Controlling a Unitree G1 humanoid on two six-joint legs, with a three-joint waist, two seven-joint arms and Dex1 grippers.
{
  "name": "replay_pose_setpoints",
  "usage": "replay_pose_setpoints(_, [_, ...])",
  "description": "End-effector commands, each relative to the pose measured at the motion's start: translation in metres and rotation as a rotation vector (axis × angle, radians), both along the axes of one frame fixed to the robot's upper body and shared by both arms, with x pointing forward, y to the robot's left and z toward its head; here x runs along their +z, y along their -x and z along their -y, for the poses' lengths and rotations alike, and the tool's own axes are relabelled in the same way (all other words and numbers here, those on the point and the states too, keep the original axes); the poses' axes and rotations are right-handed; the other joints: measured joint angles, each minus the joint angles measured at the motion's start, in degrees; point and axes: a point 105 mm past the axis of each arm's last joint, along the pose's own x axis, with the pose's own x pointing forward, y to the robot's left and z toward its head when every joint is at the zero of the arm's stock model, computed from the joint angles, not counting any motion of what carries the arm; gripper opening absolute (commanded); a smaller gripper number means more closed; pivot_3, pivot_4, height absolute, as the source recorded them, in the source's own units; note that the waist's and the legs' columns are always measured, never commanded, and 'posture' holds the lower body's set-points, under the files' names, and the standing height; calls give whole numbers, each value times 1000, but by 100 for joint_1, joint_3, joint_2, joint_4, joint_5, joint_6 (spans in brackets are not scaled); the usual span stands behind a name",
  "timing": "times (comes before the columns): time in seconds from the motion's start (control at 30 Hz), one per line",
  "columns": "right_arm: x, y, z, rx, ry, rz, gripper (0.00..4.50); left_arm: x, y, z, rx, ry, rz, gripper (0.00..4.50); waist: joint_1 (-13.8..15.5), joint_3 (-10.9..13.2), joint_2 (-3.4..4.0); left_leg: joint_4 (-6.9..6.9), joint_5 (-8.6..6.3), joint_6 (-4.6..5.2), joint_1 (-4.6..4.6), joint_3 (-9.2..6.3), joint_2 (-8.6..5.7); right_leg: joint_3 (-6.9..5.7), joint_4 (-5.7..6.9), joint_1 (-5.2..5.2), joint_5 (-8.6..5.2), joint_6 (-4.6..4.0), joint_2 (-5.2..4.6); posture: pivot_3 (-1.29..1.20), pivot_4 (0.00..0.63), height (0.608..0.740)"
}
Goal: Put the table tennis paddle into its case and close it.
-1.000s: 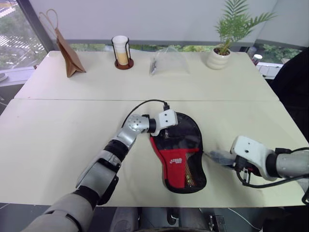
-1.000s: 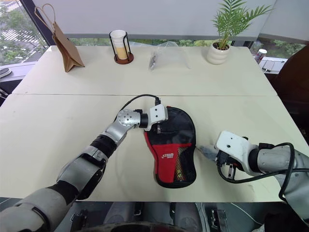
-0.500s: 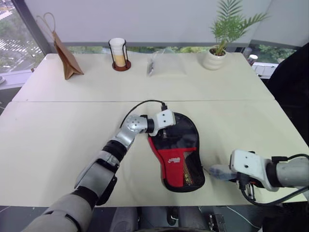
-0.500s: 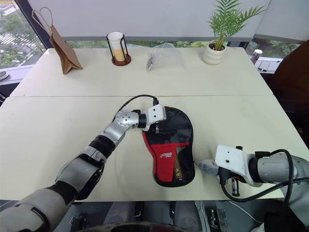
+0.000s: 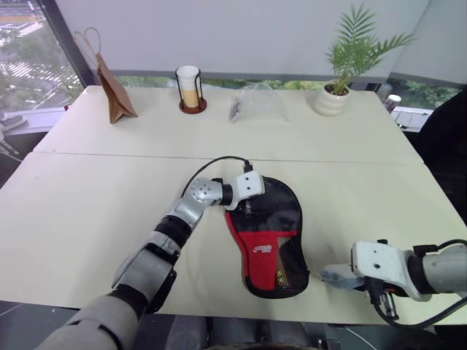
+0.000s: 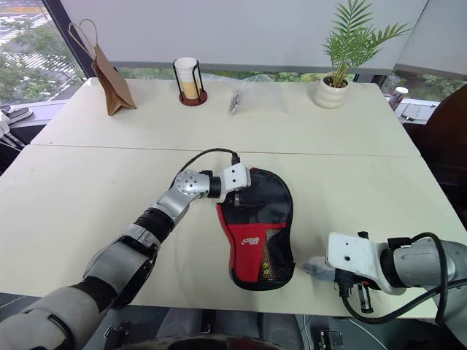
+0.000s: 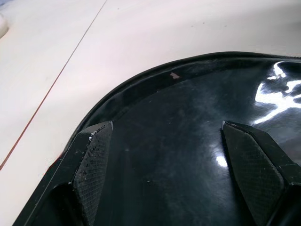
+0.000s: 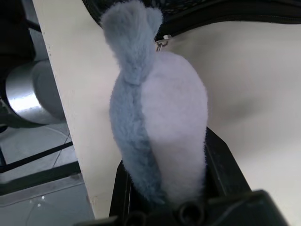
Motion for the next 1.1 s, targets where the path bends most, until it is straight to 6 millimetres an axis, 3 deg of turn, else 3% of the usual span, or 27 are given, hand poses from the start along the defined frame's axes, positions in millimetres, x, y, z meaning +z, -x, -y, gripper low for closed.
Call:
replay_pose_setpoints(0.03, [8,5,-7,31,-9,-7,212,-59,10,-34,63,-215,-140,3848,-32,-2,-10,-2,0,1,-7,0,0,-4,-21,4,13,-7,-1,0,150,735])
replay_pose_setpoints(0.3, [11,27,-22,55,-50,-108,212,-60,11,-33,61,-213,-141,3848,-64,-13,-34,6,-1,-1,-65,-21,-9,-47,-37,-22,36,-30,-36,0,150,735])
replay_pose_setpoints(0.77, [4,43,-26,75,-51,-172,212,-60,12,-30,57,-208,-145,3848,-60,-17,-27,-14,-10,-16,-78,-38,-7,-64,-85,-17,37,-31,-42,0,150,735])
replay_pose_setpoints(1.1, [10,33,-24,61,-41,-123,212,-60,12,-29,58,-205,-144,3848,-62,-16,-28,-22,-11,-18,-81,-40,-6,-70,-100,-18,24,-9,-47,0,150,735])
